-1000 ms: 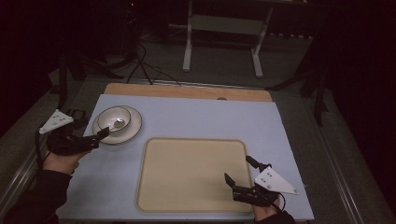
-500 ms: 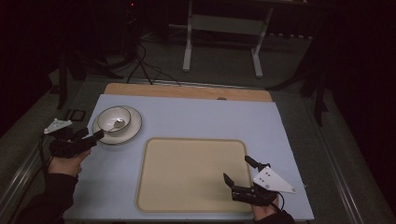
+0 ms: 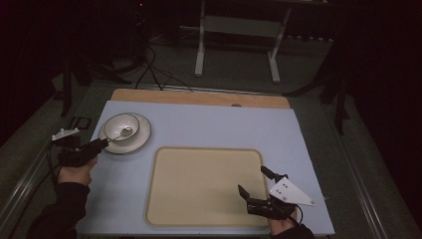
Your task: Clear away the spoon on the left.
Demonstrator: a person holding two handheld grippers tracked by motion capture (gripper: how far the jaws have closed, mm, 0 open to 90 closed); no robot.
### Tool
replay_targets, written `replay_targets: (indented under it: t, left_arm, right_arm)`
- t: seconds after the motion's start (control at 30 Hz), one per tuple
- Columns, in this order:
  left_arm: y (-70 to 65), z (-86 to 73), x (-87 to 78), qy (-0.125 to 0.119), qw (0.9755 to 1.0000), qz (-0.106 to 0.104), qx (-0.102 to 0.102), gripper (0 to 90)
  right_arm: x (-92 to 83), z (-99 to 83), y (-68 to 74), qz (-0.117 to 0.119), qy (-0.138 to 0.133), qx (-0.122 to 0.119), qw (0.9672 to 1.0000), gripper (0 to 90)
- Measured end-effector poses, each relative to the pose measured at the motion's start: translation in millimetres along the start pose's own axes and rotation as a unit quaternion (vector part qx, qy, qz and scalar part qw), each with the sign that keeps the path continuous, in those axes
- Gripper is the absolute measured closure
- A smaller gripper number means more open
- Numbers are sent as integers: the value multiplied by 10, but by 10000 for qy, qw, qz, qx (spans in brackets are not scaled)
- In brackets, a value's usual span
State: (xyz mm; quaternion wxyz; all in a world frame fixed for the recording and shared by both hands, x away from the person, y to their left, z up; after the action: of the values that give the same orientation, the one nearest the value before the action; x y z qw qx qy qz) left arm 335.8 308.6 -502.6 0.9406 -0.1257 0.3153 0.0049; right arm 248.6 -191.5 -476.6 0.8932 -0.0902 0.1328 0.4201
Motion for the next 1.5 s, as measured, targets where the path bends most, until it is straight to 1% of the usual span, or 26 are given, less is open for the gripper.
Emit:
replay_targets:
  t: [0.07, 0.13, 0.2, 0.23, 0.3, 0.4, 0.5, 0.57, 0.63, 0.87, 0.93, 1.13, 1.2, 1.23, 1.3, 1.33, 1.5]
  left_arm:
    - [12, -6, 9, 14, 10000, 65, -38, 735]
    - [22, -7, 16, 3, 9999, 71, -121, 755]
    - [25, -8, 19, 4, 9999, 107, -133, 785]
    - [28, -6, 25, -14, 9997, 112, -199, 785]
    - [32, -6, 31, -19, 9996, 173, -215, 812]
    - [38, -12, 42, -31, 9993, 233, -288, 820]
    - [42, -13, 45, -46, 9987, 257, -440, 823]
    - [41, -9, 42, -86, 9984, 311, -473, 823]
    - [41, -6, 42, -108, 9978, 339, -554, 824]
    - [17, 19, 33, -225, 9968, 437, -635, 831]
    - [18, 29, 26, -263, 9962, 467, -687, 835]
    - [29, 44, 5, -310, 9957, 537, -681, 853]
    - [30, 50, 0, -316, 9957, 483, -723, 881]
    - [31, 54, -5, -321, 9957, 502, -716, 888]
    - [25, 60, -7, -334, 9959, 502, -673, 889]
    - [22, 64, -11, -332, 9959, 489, -687, 889]
    - [18, 99, -47, -363, 9965, 530, -542, 891]
  right_arm:
    - [2, -1, 0, 0, 3, -1, 10000, 115]
    - [3, 0, 1, -2, 2, -10, 10000, 115]
    - [4, 0, 2, -2, 5, -10, 10000, 115]
    - [6, -2, 1, -5, 10, -13, 10000, 115]
    - [7, -4, -1, -10, 12, -6, 10000, 115]
    - [8, -5, -1, -6, 15, -1, 10000, 116]
    - [8, -5, 0, -7, 16, 4, 10000, 115]
    - [8, -4, 2, -7, 18, -3, 10000, 115]
    - [9, -4, 2, -8, 20, -8, 10000, 115]
    - [12, -6, -1, -4, 24, -3, 10000, 115]
    - [12, -7, -1, -4, 29, 2, 10000, 115]
    - [13, -8, -2, -6, 27, 16, 10000, 115]
    - [14, -8, -2, -6, 29, 9, 10000, 115]
    - [14, -8, -2, -7, 31, 7, 10000, 115]
    - [15, -8, -2, -4, 35, 1, 10000, 115]
    - [16, -8, -2, 0, 30, 7, 10000, 115]
    - [14, -9, -7, -5, 27, 24, 10000, 115]
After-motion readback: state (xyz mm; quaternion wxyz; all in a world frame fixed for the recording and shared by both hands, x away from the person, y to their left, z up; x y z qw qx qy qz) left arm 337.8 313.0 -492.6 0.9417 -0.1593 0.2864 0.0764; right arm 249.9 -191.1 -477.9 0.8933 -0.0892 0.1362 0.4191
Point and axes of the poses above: each handheld gripper's, and its own axes: x roughly forward along the jaws, z roughly out of its top, y roughly to its left, the point moved 5 cm from there along x, roughly forward along the jaws, and after that the axes turned 11 degrees about z, right-handed, at the moved point
